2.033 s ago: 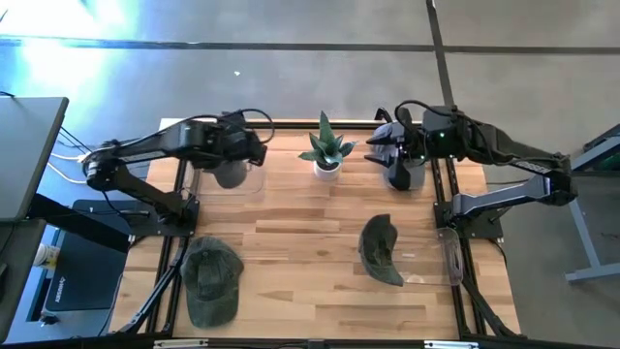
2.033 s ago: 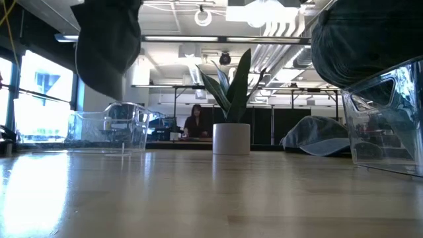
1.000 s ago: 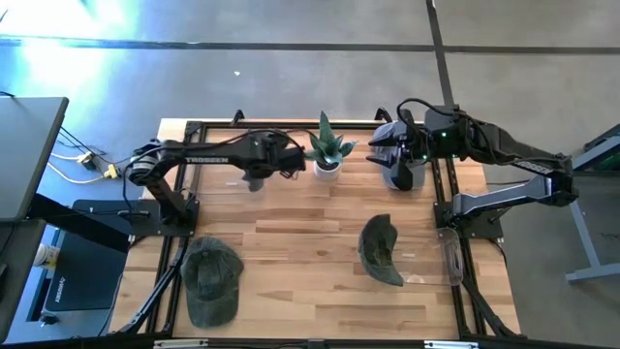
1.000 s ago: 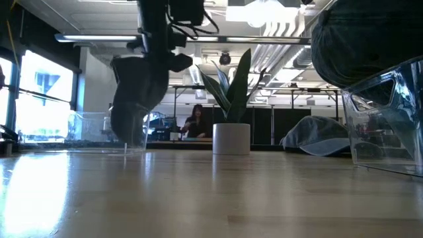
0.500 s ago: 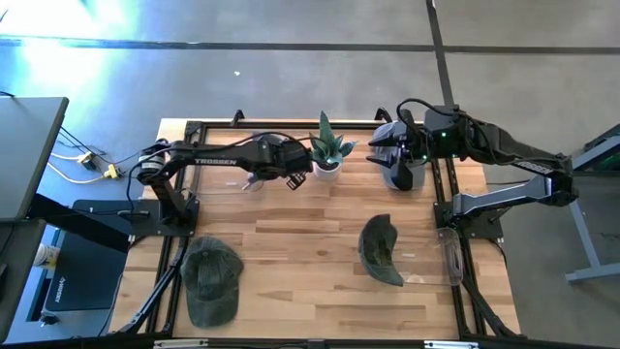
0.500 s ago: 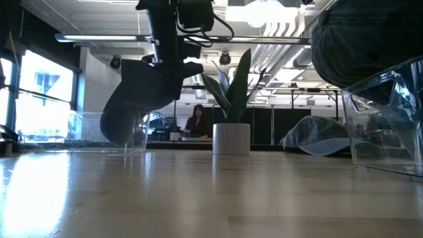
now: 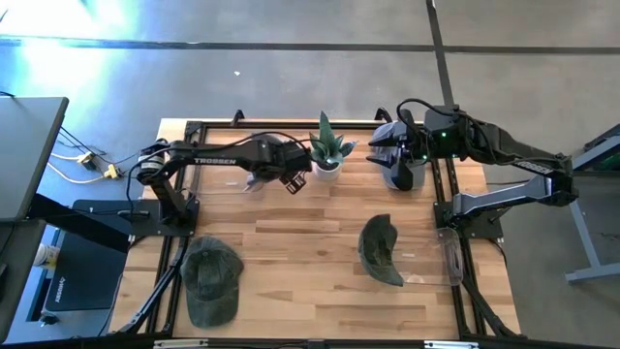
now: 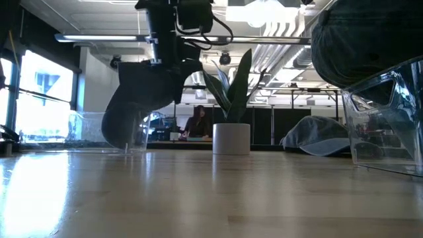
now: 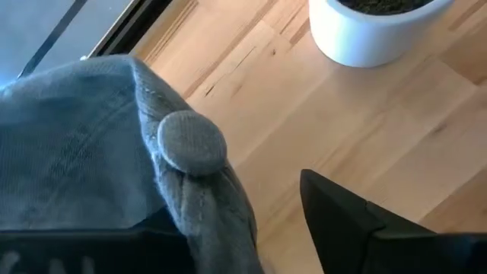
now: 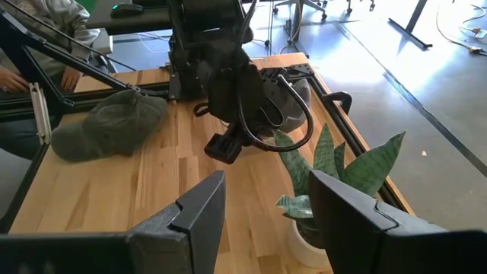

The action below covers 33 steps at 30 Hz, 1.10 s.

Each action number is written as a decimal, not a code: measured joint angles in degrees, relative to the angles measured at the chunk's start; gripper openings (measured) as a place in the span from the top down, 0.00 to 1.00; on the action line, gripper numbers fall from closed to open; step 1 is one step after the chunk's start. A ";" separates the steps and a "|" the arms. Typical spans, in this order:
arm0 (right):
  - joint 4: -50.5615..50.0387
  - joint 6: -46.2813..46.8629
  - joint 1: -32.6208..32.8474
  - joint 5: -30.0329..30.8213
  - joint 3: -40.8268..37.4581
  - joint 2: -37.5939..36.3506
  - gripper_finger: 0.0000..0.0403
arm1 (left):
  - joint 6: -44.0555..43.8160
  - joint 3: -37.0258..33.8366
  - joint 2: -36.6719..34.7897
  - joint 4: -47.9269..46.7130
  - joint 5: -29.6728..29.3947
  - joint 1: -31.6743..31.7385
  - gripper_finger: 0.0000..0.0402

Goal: Pick & Place hat
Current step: Put the left gray cap into the left transparent bin, then adjust the left transparent bin

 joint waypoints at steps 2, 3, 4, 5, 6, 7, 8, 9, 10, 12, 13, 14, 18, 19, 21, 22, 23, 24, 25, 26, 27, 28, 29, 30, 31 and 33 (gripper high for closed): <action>0.00 0.00 0.01 0.00 0.00 0.00 0.54 | 0.25 0.05 -1.18 -0.26 0.17 0.00 0.54; 0.00 0.00 0.00 0.00 0.00 0.00 0.54 | 0.37 0.17 -1.56 -0.09 0.54 0.00 0.51; 0.00 0.00 0.00 0.00 0.00 0.00 0.54 | 0.40 0.17 -1.87 -0.09 1.29 0.00 0.49; 0.00 0.00 0.02 -0.02 0.00 0.00 0.54 | 0.40 0.13 -2.13 -0.52 2.27 0.00 0.46; 0.00 0.00 0.02 -0.02 0.00 0.00 0.54 | 0.44 0.04 -2.48 -0.79 3.16 -0.01 0.43; 0.00 0.00 0.02 0.00 0.00 0.00 0.54 | 0.44 0.05 -2.88 -0.59 4.00 -0.04 0.40; 0.00 0.00 0.02 0.00 0.00 0.00 0.54 | 0.42 0.12 -3.41 -0.23 4.88 -0.04 0.38; 0.00 0.00 0.02 -0.01 0.00 0.00 0.54 | 0.44 0.13 -4.09 -0.29 6.12 -0.04 0.36; 0.00 0.00 0.02 -0.02 0.00 0.00 0.54 | 0.50 0.11 -4.96 -0.56 7.66 -0.04 0.34; 0.00 0.00 0.02 -0.02 0.00 0.00 0.54 | 0.50 0.13 -6.33 0.27 9.89 -0.04 0.33; 0.00 0.00 0.02 -0.02 0.00 0.00 0.54 | 0.49 0.14 -6.92 0.96 10.86 -0.04 0.32; 0.00 0.00 0.02 0.00 0.00 0.00 0.54 | 0.50 0.12 -7.43 1.30 11.74 -0.04 0.32; 0.00 0.00 0.02 -0.02 0.00 0.00 0.54 | 0.48 0.09 -9.47 4.26 14.85 -0.04 0.32; 0.02 0.00 0.02 -0.02 0.00 0.00 0.54 | 0.48 0.09 -10.30 4.16 15.25 -0.04 0.32; 0.00 0.00 0.00 0.00 0.00 0.00 0.54 | 0.45 0.16 -11.46 5.56 16.10 -0.04 0.32; 0.00 0.00 0.02 -0.02 0.00 0.00 0.54 | 0.39 0.19 -11.92 5.99 16.13 -0.04 0.32; 0.00 0.00 0.02 -0.02 0.00 0.00 0.54 | 0.35 0.13 -12.32 5.84 16.17 -0.04 0.32; 0.01 0.00 0.02 0.00 0.00 0.00 0.54 | 0.34 0.07 -12.66 5.93 16.17 -0.04 0.32; 0.00 0.00 0.02 0.00 0.00 0.00 0.54 | 0.30 0.08 -12.87 6.69 16.17 -0.04 0.32; 0.00 0.00 0.00 0.00 0.00 0.00 0.54 | 0.30 0.19 -12.96 7.32 16.14 -0.04 0.32; 0.01 0.00 0.00 0.00 0.00 0.00 0.54 | 0.30 0.20 -13.00 7.52 16.13 -0.04 0.32; 0.01 0.00 0.02 0.00 0.00 0.00 0.54 | 0.30 0.08 -13.46 7.28 16.15 -0.04 0.32; 0.02 0.00 0.02 -0.02 0.00 0.00 0.54 | 0.30 -0.04 -14.14 6.93 16.13 -0.04 0.32; 0.00 0.00 0.02 -0.02 0.00 0.00 0.54 | 0.32 -0.01 -14.76 7.44 16.04 -0.04 0.32; 0.02 0.00 0.00 0.00 0.00 0.00 0.54 | 0.31 0.22 -15.06 8.85 16.04 -0.04 0.32; 0.02 0.00 0.02 -0.02 0.00 0.00 0.54 | -0.54 0.30 -15.71 9.90 16.05 -0.04 0.32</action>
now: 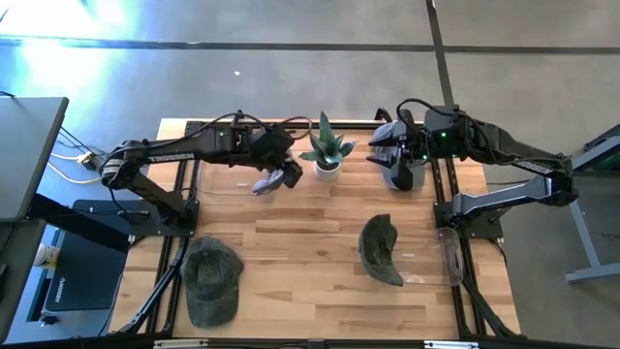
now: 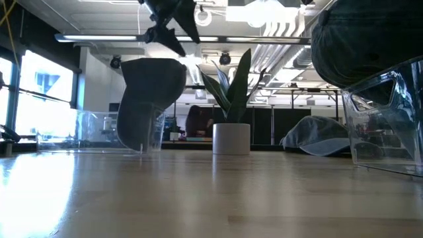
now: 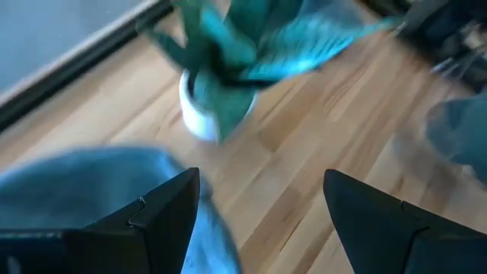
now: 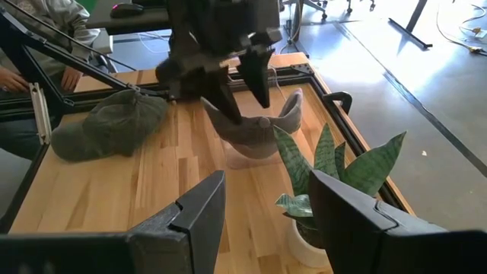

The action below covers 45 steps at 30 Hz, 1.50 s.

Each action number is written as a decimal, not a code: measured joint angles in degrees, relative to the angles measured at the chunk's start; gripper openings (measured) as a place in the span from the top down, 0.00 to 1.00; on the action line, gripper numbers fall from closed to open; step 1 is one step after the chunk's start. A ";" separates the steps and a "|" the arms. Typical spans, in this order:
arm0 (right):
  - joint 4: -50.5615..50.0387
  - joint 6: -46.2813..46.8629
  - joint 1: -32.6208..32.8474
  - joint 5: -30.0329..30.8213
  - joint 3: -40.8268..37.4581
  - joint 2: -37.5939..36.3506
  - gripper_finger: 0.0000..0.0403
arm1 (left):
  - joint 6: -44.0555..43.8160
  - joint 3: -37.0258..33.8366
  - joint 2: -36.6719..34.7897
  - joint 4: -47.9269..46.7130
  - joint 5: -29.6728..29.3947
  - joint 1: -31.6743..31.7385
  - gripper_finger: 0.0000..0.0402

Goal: Pick & Place hat
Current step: Adjust the left transparent bin

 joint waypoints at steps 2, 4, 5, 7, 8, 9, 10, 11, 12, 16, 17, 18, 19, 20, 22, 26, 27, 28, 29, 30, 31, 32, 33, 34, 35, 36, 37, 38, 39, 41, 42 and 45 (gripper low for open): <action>-0.02 0.00 0.00 0.01 0.00 0.00 0.54 | -1.40 -0.18 -0.97 -1.77 0.07 0.00 0.32; 0.00 0.00 -0.02 0.02 0.00 0.00 0.54 | -3.28 1.97 -1.29 -1.89 0.14 0.01 0.32; 0.00 0.00 0.00 0.00 0.00 0.00 0.54 | -4.61 3.08 -1.69 -4.36 0.19 0.09 0.32; 0.00 0.00 0.00 0.02 0.00 0.00 0.54 | -7.20 5.42 -2.40 -12.52 0.36 1.11 0.33; 0.00 0.00 -0.02 0.02 0.00 0.00 0.54 | -8.68 6.71 -2.46 -15.25 0.19 1.66 0.35; 0.06 0.00 0.00 0.02 0.00 0.00 0.54 | -10.47 7.56 -2.46 -18.82 -0.06 2.29 0.36; 0.19 0.00 -0.01 0.02 0.00 0.00 0.54 | -12.22 7.70 -2.54 -23.72 -0.41 3.15 0.39; 0.34 0.00 -0.02 0.04 0.00 0.00 0.54 | -13.91 7.57 -2.54 -28.62 -0.92 4.17 0.42; 0.42 -0.01 -0.01 0.04 0.00 0.00 0.54 | -15.50 7.44 -2.39 -32.11 -1.59 5.25 0.45; 0.42 -0.02 0.00 0.02 0.00 0.00 0.54 | -18.72 2.92 -1.86 -40.95 -3.02 8.91 0.62; 0.42 -0.02 0.00 0.02 0.00 0.00 0.54 | -18.74 0.87 -1.68 -40.78 -3.00 9.79 0.67; 0.42 -0.02 0.00 0.02 0.00 0.00 0.54 | -18.70 -1.41 -1.56 -40.63 -2.75 10.70 0.72; 0.42 0.01 0.00 0.02 0.00 0.00 0.54 | -18.55 -3.85 -1.56 -40.85 -2.63 11.60 0.78; 0.42 0.07 -0.01 0.02 0.00 0.00 0.54 | -18.52 -6.29 -1.64 -40.83 -2.64 12.39 0.84; 0.42 0.09 0.00 0.02 0.00 0.00 0.54 | -18.38 -11.29 -1.69 -40.18 -2.63 14.35 0.95; 0.41 0.82 -0.01 -0.31 0.00 0.00 0.54 | -18.06 -20.31 -1.63 -38.82 -1.32 17.59 0.96; 0.39 0.98 0.00 -0.33 0.00 0.00 0.54 | -18.05 -22.36 -1.63 -38.15 -1.32 18.20 0.95; 0.39 0.98 0.00 -0.34 0.00 0.00 0.54 | -18.01 -24.26 -1.63 -37.40 -1.29 18.78 0.96; 0.39 0.98 0.00 -0.35 0.00 0.00 0.54 | -17.96 -26.02 -1.63 -36.45 -1.33 19.35 0.97; 0.39 1.01 0.00 -0.35 0.00 0.00 0.54 | -17.95 -27.63 -1.63 -35.47 -1.40 19.96 0.98; 0.39 1.01 0.00 -0.35 0.00 0.00 0.54 | -17.91 -29.22 -1.63 -34.73 -1.62 20.60 0.99; 0.39 0.99 -0.01 -0.35 0.00 0.00 0.54 | -17.86 -30.64 -1.63 -34.30 -1.88 21.23 0.99; 0.39 1.01 -0.02 -0.35 0.00 0.00 0.54 | -17.86 -31.83 -1.63 -33.88 -2.38 21.80 0.99; 0.39 1.00 -0.02 -0.37 0.00 0.00 0.54 | -17.86 -32.79 -1.63 -33.23 -2.67 22.29 0.99; 0.39 1.00 -0.01 -0.35 0.00 0.00 0.54 | -17.85 -33.71 -1.63 -32.69 -2.85 22.67 0.99; 0.39 0.98 0.00 -0.37 0.00 0.00 0.54 | -17.86 -34.49 -1.63 -32.72 -2.93 22.97 0.99; 0.39 1.01 0.00 -0.37 0.00 0.00 0.54 | -17.97 -35.13 -1.63 -32.94 -2.99 23.06 1.00; 0.39 0.99 -0.01 -0.37 0.00 0.00 0.54 | -18.10 -35.55 -1.63 -33.04 -3.26 23.05 1.00; 0.39 1.01 -0.01 -0.37 0.00 0.00 0.54 | -18.31 -35.84 -1.63 -32.95 -3.47 23.03 1.00; 0.39 1.01 0.00 -0.37 0.00 0.00 0.54 | -18.46 -36.36 -1.65 -33.37 -3.75 23.02 1.00; 0.39 1.01 -0.01 -0.37 0.00 0.00 0.54 | -18.47 -36.61 -1.65 -33.76 -3.80 23.02 1.00; 0.39 1.01 0.00 -0.37 0.00 0.00 0.54 | -18.54 -37.50 -1.67 -34.00 -3.92 23.02 1.00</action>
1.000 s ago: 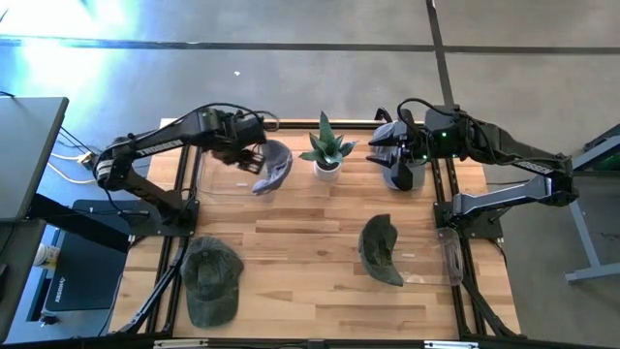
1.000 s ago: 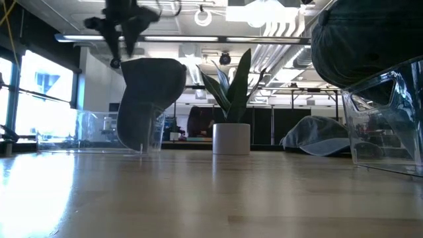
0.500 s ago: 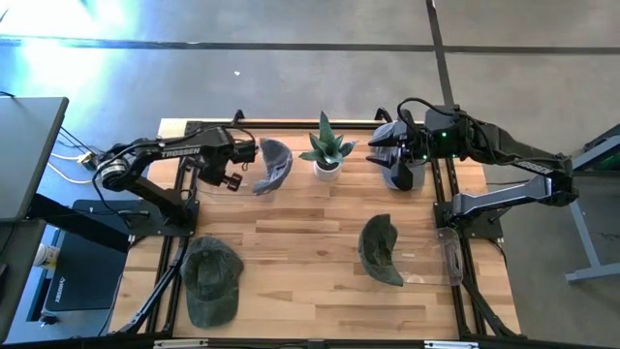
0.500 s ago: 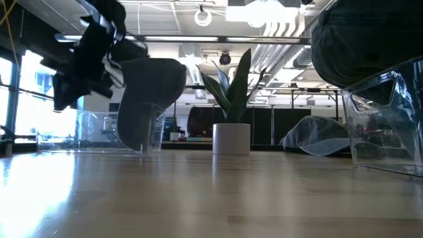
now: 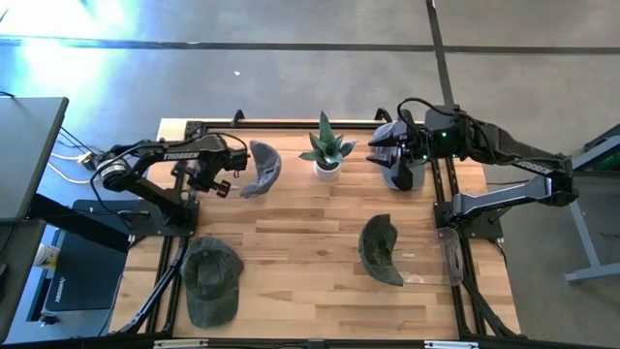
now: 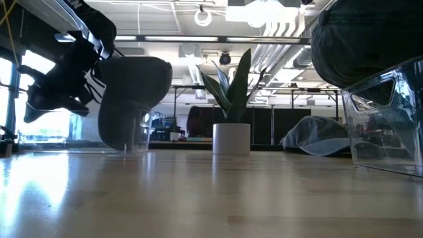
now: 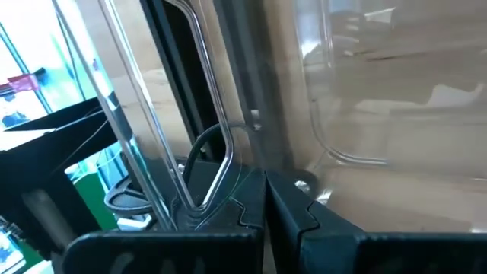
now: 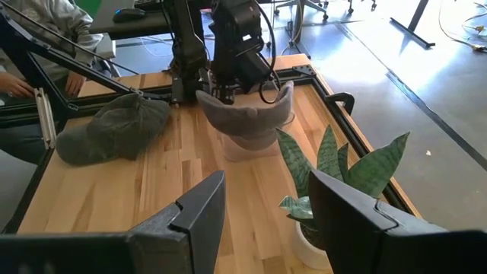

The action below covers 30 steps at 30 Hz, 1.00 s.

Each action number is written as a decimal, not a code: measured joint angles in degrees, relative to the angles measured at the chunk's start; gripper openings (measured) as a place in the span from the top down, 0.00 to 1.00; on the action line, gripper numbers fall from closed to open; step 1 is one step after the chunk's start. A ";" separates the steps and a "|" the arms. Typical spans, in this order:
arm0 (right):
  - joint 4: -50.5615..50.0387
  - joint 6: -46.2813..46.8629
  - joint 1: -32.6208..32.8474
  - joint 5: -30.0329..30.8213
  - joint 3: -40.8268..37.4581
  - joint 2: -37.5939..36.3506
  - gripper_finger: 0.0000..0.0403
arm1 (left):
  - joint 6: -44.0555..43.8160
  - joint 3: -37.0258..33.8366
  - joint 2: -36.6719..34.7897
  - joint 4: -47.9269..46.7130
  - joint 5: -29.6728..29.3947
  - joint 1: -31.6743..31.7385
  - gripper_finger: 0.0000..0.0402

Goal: Pick & Place hat
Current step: Adjust the left transparent bin, then put the black cap into the right transparent bin

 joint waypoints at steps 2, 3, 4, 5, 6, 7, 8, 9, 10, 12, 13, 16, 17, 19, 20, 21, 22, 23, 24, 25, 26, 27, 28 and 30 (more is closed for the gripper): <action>0.00 0.00 0.00 0.00 0.00 0.00 0.54 | -0.62 -0.71 -0.04 0.08 -0.19 0.00 1.00; 0.00 0.00 0.00 0.01 0.00 0.00 0.54 | -1.17 -1.03 -0.04 0.22 -0.53 0.00 1.00; 0.00 0.00 0.00 0.00 0.00 0.00 0.54 | -1.66 -1.26 -0.04 0.26 -0.87 0.00 1.00; 0.00 0.00 0.00 0.00 0.00 0.00 0.54 | -2.04 -1.29 -0.07 0.24 -0.96 -0.01 1.00; 0.00 0.00 0.00 -0.01 0.00 0.00 0.54 | -2.26 -1.31 -0.22 0.18 -0.93 0.00 1.00; 0.00 0.04 -0.01 -0.01 0.00 0.00 0.54 | -2.51 -1.33 -0.42 0.09 -0.89 0.00 1.00; 0.00 0.11 -0.02 -0.01 0.00 0.00 0.54 | -2.51 -1.33 -0.64 0.04 -0.85 0.00 1.00; 0.00 0.22 0.00 -0.03 0.00 0.00 0.54 | -2.51 -1.33 -0.92 -0.06 -0.85 0.00 1.00; 0.00 0.24 -0.02 -0.04 0.00 0.00 0.54 | -2.51 -1.31 -1.27 -0.29 -0.71 0.00 1.00; 0.00 0.24 0.00 -0.04 0.00 0.00 0.54 | -2.58 -0.85 -2.07 -1.76 -0.07 0.00 1.00; 0.00 0.24 0.00 -0.04 0.00 0.00 0.54 | -2.81 -0.51 -2.39 -2.49 0.42 -0.02 1.00; 0.00 0.23 0.00 -0.02 0.00 0.00 0.54 | -2.95 0.90 -3.61 -4.75 1.21 -0.16 1.00; 0.00 0.22 0.00 -0.02 0.00 0.00 0.54 | -2.95 1.53 -4.04 -5.37 1.29 -0.13 1.00; 0.00 0.20 -0.01 -0.02 0.00 0.00 0.54 | -2.97 3.03 -4.73 -6.88 1.33 -0.13 1.00; 0.00 0.20 0.00 -0.02 0.00 0.00 0.54 | -2.97 4.01 -5.10 -7.58 1.35 -0.13 1.00; 0.00 0.20 0.00 -0.02 0.00 0.00 0.54 | -2.97 5.03 -5.44 -8.20 1.31 -0.13 1.00; 0.00 0.20 0.00 -0.02 0.00 0.00 0.54 | -2.96 6.16 -5.80 -8.57 1.31 -0.13 1.00; 0.00 0.22 0.00 -0.02 0.00 0.00 0.54 | -2.97 7.42 -6.09 -9.17 1.10 -0.13 1.00; 0.00 0.22 -0.01 -0.02 0.00 0.00 0.54 | -2.97 8.70 -6.49 -9.34 0.83 -0.13 1.00; 0.00 0.22 -0.01 -0.02 0.00 0.00 0.54 | -2.96 10.17 -6.85 -9.56 0.54 -0.13 1.00; 0.00 0.22 0.00 -0.02 0.00 0.00 0.54 | -2.97 11.79 -7.09 -10.02 -0.10 -0.13 1.00; 0.00 0.30 0.00 -0.02 0.00 0.00 0.54 | -2.97 13.46 -7.28 -10.35 -0.83 -0.13 1.00; 0.00 0.49 -0.01 -0.01 0.00 0.00 0.54 | -2.94 15.25 -7.46 -10.37 -1.45 -0.13 1.00; 0.00 1.23 0.00 0.00 0.00 0.00 0.54 | -2.62 19.23 -7.82 -10.24 -2.79 -0.13 1.00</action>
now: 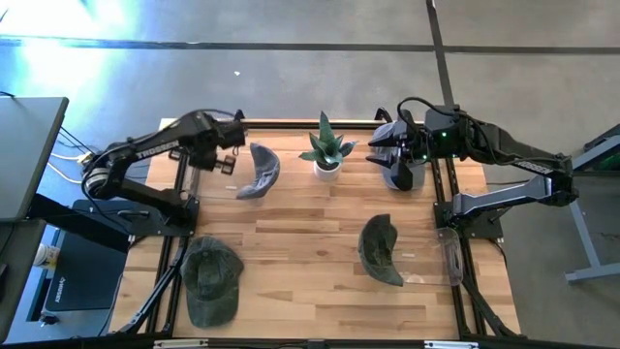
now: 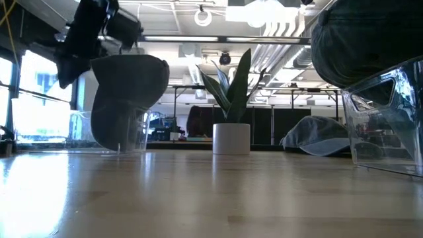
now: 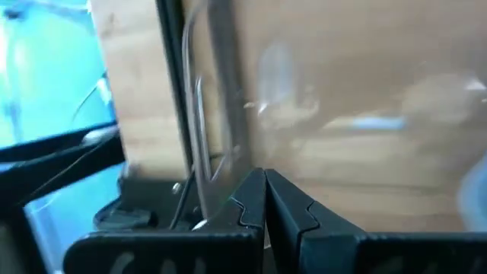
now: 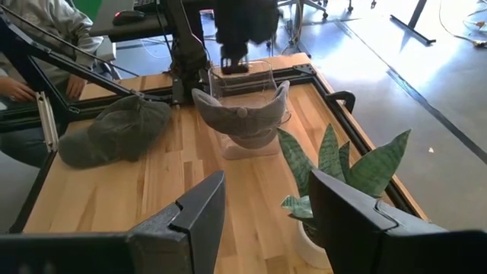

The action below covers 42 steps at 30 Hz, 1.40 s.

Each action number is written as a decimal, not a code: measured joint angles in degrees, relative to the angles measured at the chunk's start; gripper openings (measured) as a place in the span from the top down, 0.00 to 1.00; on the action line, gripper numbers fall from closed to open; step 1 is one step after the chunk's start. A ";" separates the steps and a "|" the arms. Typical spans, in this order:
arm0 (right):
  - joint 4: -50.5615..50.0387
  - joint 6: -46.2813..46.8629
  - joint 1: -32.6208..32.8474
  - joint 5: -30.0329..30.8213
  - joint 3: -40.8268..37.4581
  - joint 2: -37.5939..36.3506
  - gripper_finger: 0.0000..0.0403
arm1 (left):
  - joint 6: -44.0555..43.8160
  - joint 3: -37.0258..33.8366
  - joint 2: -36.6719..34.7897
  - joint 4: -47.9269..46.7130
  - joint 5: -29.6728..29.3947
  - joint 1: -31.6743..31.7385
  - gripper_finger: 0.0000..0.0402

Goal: Pick & Place hat
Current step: Put the black cap into the right transparent bin

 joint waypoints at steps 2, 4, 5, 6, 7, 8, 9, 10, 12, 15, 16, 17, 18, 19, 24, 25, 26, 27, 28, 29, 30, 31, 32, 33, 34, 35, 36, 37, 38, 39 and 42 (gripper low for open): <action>0.02 0.68 0.00 0.03 0.00 0.00 0.54 | 1.35 4.43 -0.37 -0.05 -1.43 0.00 1.00; 0.18 1.42 0.00 0.53 0.00 0.00 0.54 | 4.05 9.17 -0.64 0.01 -2.75 0.00 1.00; 0.53 1.99 0.00 0.82 -0.02 0.00 0.54 | 5.67 11.59 -0.71 -0.04 -2.98 0.00 1.00; 1.05 2.63 0.00 0.93 -0.02 0.00 0.54 | 7.37 14.22 -0.71 -0.08 -3.25 0.00 1.00; 1.59 3.38 -0.02 0.99 -0.02 0.01 0.54 | 9.18 16.82 -0.71 0.06 -3.28 0.00 1.00; 2.22 4.09 -0.02 1.01 -0.02 0.02 0.54 | 10.97 19.49 -0.71 0.04 -3.26 0.00 1.00; 3.05 4.94 -0.01 1.03 -0.02 0.03 0.54 | 12.76 22.11 -0.71 0.00 -3.26 0.00 1.00; 4.03 5.64 -0.02 1.03 -0.02 0.04 0.54 | 14.45 24.73 -0.71 0.02 -3.27 -0.02 1.00; 6.12 7.12 0.02 1.03 -0.02 0.07 0.54 | 17.80 29.83 -0.71 0.01 -3.03 -0.05 1.00; 8.99 9.57 0.02 1.05 -0.02 0.07 0.54 | 22.12 36.45 -0.73 0.43 -2.13 -1.71 1.00; 9.73 10.28 0.02 1.08 -0.02 0.07 0.54 | 23.66 38.22 -0.74 0.92 -1.72 -2.83 1.00; 10.32 11.06 0.02 1.10 -0.02 0.07 0.54 | 25.23 39.84 -0.75 1.41 -1.01 -4.24 1.00; 10.71 11.81 0.04 1.12 -0.02 0.07 0.54 | 26.70 41.24 -0.74 1.88 -0.34 -6.01 1.00; 10.82 12.67 0.04 1.12 -0.02 0.07 0.54 | 28.04 42.59 -0.72 2.07 0.45 -8.04 1.00; 10.77 15.90 1.45 1.88 -0.02 0.77 0.54 | 30.16 46.33 -0.75 2.24 3.62 -23.25 1.00; 10.94 16.00 2.13 2.53 -0.02 1.19 0.54 | 29.56 46.37 -0.71 2.31 3.89 -27.16 1.00; 11.22 16.38 2.99 2.88 -0.02 1.51 0.54 | 28.38 46.37 -0.56 2.49 4.16 -31.25 1.00; 11.42 16.78 3.79 2.96 -0.02 1.95 0.54 | 26.59 46.25 -0.18 2.73 4.67 -35.34 1.00; 11.81 16.82 4.54 2.93 -0.02 2.49 0.54 | 24.14 45.92 0.35 2.82 4.95 -39.53 1.00; 12.37 16.81 5.37 2.79 -0.02 2.89 0.54 | 21.45 45.54 0.85 2.54 4.93 -43.64 1.00; 12.82 16.76 6.29 2.63 -0.02 3.42 0.54 | 18.61 44.96 1.32 2.28 4.92 -47.42 1.00; 13.24 16.50 7.17 2.63 -0.02 3.91 0.54 | 15.36 44.38 1.87 1.87 4.94 -51.08 1.00; 13.41 15.94 7.89 2.63 -0.02 4.19 0.54 | 11.73 43.66 2.57 1.63 5.13 -54.73 1.00; 13.36 15.46 8.62 2.63 -0.02 4.53 0.54 | 7.95 42.86 3.12 1.33 5.64 -57.75 1.00; 13.35 15.14 9.34 2.61 -0.02 4.83 0.54 | 3.98 41.92 3.68 1.03 6.27 -60.62 1.00; 13.34 14.98 9.99 2.60 -0.02 5.05 0.54 | -0.18 40.72 4.26 1.01 7.19 -63.42 1.00; 13.33 14.69 10.64 2.61 -0.02 5.25 0.54 | -4.49 39.38 4.81 1.03 8.23 -66.00 1.00; 13.30 14.37 11.39 2.60 -0.02 5.34 0.54 | -8.62 37.95 5.39 0.96 9.04 -68.46 1.00; 13.17 14.22 12.18 2.61 -0.02 5.35 0.54 | -12.32 36.42 5.89 0.97 9.99 -70.74 1.00; 13.09 14.16 13.01 2.65 -0.02 5.35 0.54 | -16.12 34.59 6.37 0.76 11.30 -72.64 1.00; 12.86 13.56 15.94 2.63 -0.02 5.31 0.54 | -26.90 28.32 7.59 0.10 18.64 -77.12 0.96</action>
